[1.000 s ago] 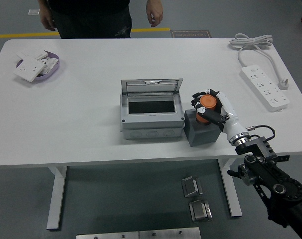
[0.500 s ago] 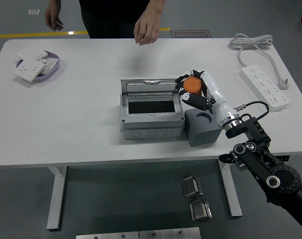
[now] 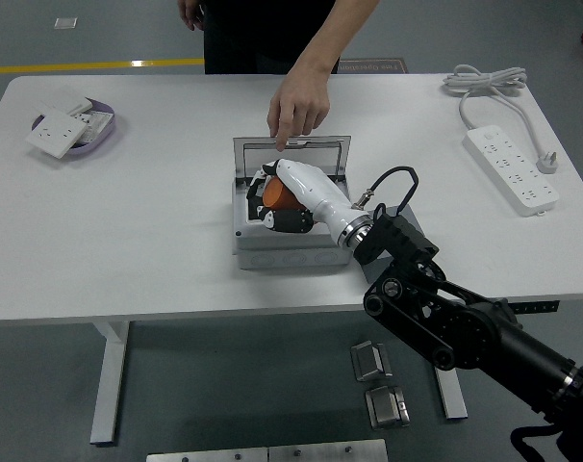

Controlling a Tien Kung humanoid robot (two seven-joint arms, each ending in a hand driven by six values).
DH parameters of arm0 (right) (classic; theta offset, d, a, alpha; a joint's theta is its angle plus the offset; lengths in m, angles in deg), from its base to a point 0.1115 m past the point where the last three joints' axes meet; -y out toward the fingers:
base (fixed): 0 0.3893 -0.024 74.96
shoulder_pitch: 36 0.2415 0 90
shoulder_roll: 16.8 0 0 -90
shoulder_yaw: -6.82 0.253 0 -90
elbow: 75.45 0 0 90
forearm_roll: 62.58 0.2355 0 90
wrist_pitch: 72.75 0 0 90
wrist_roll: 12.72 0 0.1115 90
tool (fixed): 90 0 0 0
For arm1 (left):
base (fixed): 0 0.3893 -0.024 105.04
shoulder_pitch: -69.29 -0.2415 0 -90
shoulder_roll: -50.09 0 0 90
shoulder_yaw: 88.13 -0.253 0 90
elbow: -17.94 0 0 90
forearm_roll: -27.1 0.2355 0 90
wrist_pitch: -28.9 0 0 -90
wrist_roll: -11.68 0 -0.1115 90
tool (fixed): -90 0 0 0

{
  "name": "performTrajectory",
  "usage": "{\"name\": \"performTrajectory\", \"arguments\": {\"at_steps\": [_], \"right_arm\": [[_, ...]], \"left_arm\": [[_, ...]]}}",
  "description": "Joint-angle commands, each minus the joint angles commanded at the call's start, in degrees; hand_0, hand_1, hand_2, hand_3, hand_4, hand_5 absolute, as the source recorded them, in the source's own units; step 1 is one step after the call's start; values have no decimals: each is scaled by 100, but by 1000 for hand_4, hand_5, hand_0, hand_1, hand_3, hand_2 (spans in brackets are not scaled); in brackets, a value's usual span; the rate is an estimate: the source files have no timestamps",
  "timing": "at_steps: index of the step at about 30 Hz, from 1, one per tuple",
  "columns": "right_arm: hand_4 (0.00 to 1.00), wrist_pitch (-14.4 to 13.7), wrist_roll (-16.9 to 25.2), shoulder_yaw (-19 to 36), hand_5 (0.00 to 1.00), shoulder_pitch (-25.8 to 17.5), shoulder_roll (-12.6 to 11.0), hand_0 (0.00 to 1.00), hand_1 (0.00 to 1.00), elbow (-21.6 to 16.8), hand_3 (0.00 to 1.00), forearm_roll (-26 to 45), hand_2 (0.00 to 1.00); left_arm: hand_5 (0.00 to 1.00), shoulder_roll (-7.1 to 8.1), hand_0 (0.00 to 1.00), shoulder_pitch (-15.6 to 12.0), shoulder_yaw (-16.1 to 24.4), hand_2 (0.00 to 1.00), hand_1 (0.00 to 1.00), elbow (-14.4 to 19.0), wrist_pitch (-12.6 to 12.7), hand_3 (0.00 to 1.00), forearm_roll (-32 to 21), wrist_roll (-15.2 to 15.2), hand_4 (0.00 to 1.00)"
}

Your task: Pick up the cylinder from the cube,place it in the box,flap close box

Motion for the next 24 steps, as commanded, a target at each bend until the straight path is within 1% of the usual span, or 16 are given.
{"name": "performTrajectory", "arguments": {"at_steps": [4,7,11,17,21,22,24], "right_arm": [[2,56,-64,-142,2,212,97,34,190,250,266,-511,354],[2,70,-64,-236,2,363,148,34,190,470,266,-728,354],[2,87,-56,-370,2,561,183,32,193,777,271,-764,355],[2,349,28,-267,2,754,225,37,198,1170,279,-624,354],[2,438,88,-190,2,815,234,37,198,1320,279,-587,354],[224,453,98,-178,2,825,236,159,304,1342,424,-585,428],[224,489,109,-173,2,843,246,159,304,1389,424,-579,428]], "left_arm": [[205,29,588,14,-4,615,630,0,6,622,3,-19,677],[205,64,588,17,5,615,630,0,8,622,21,-23,677],[205,87,589,15,3,616,630,0,7,622,31,-20,677],[207,74,589,0,-44,616,629,0,8,622,-6,-27,677],[207,77,589,5,-36,616,629,0,7,622,0,-21,677],[207,79,589,8,-33,616,629,0,6,622,4,-20,678],[207,80,589,19,-26,616,629,0,6,622,13,-16,678]]}}
